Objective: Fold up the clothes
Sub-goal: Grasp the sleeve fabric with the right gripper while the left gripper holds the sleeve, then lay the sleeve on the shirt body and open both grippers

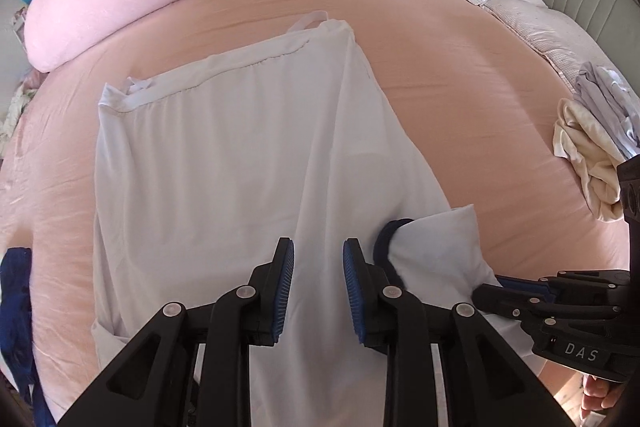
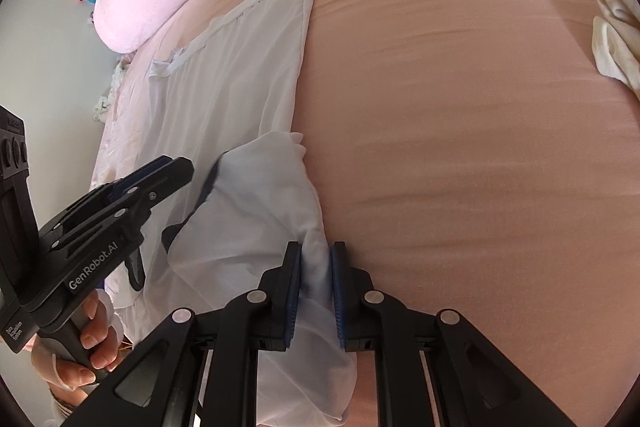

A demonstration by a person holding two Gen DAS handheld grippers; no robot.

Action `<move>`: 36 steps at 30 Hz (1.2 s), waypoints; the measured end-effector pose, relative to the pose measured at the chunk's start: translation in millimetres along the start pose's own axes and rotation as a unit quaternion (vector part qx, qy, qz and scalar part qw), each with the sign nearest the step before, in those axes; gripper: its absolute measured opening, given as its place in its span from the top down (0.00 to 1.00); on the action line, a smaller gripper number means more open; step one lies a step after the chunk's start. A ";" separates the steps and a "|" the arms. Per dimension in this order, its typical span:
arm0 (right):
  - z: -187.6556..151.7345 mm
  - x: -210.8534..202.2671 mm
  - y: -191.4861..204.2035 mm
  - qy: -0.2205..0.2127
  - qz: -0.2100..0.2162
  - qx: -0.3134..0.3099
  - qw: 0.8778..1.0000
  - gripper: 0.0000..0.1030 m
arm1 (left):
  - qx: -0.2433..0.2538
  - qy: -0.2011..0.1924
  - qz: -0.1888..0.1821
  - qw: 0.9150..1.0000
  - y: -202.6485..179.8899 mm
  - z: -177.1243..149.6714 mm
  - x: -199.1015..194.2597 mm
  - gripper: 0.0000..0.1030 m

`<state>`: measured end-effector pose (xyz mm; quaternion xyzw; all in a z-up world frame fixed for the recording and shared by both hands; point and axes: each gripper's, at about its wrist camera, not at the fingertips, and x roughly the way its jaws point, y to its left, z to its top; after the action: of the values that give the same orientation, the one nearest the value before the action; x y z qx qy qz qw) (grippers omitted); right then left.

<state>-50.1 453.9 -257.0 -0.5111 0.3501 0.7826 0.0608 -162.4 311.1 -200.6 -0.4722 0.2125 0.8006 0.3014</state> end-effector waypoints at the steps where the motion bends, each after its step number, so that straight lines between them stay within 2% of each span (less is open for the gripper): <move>1: -0.1 -0.5 0.8 0.000 -0.003 -0.004 1.000 0.86 | -0.010 0.005 -0.001 1.000 5.8 -0.1 -1.3 0.77; 3: 1.0 -0.3 0.4 -0.001 -0.001 0.001 1.000 0.86 | -0.047 0.016 -0.027 0.998 20.7 -4.4 -6.0 0.77; 6: 3.3 -0.2 -1.8 0.001 0.007 0.015 1.000 0.84 | -0.104 0.034 -0.082 0.991 41.8 -15.1 -14.2 0.77; 8: 3.7 -2.1 -2.6 0.003 0.014 0.020 1.000 0.79 | -0.131 0.034 -0.105 0.985 52.1 -23.5 -21.9 0.77; 10: 4.4 -5.7 -0.3 -0.001 0.017 0.020 1.000 0.62 | -0.156 0.031 -0.123 0.980 62.3 -31.5 -29.7 0.76; 12: 3.6 -10.4 3.1 -0.009 0.017 0.009 1.000 0.49 | -0.171 0.028 -0.120 0.977 72.6 -40.1 -39.1 0.65; 14: 1.7 -14.3 4.3 -0.019 0.011 0.003 1.000 0.47 | -0.185 0.021 -0.112 0.976 83.8 -50.2 -48.6 0.56; 20: -6.9 -32.9 2.4 -0.060 0.025 -0.002 0.998 0.46 | -0.212 0.003 -0.084 0.974 116.5 -82.3 -72.3 0.55; 22: -11.0 -40.0 4.3 -0.077 0.028 -0.010 0.997 0.41 | -0.218 0.003 -0.074 0.973 125.9 -91.4 -77.0 0.55; 25: -20.0 -47.7 14.1 -0.103 -0.015 -0.042 0.994 0.40 | -0.229 0.000 -0.075 0.970 138.7 -104.0 -82.3 0.55; 27: -27.5 -54.4 28.0 -0.126 -0.056 -0.091 0.986 0.40 | -0.236 -0.002 -0.081 0.968 147.2 -111.5 -84.9 0.55; 28: -33.1 -55.9 40.4 -0.139 -0.081 -0.133 0.978 0.40 | -0.237 -0.002 -0.079 0.968 150.7 -114.8 -86.4 0.55; 31: -56.6 -49.3 73.4 -0.158 -0.159 -0.247 0.943 0.40 | -0.219 -0.010 -0.053 0.974 155.8 -122.3 -90.7 0.55; 33: -69.9 -35.3 85.2 -0.144 -0.193 -0.288 0.927 0.40 | -0.196 -0.018 -0.024 0.980 156.1 -127.8 -93.4 0.55; 36: -79.8 -15.3 100.4 -0.117 -0.220 -0.321 0.914 0.41 | -0.162 -0.028 0.010 0.986 154.0 -134.1 -94.4 0.55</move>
<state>-28.0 334.2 -213.9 -0.4716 -0.0506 0.8741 0.1047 -148.2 88.6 -170.7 -0.4897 0.0759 0.8405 0.2192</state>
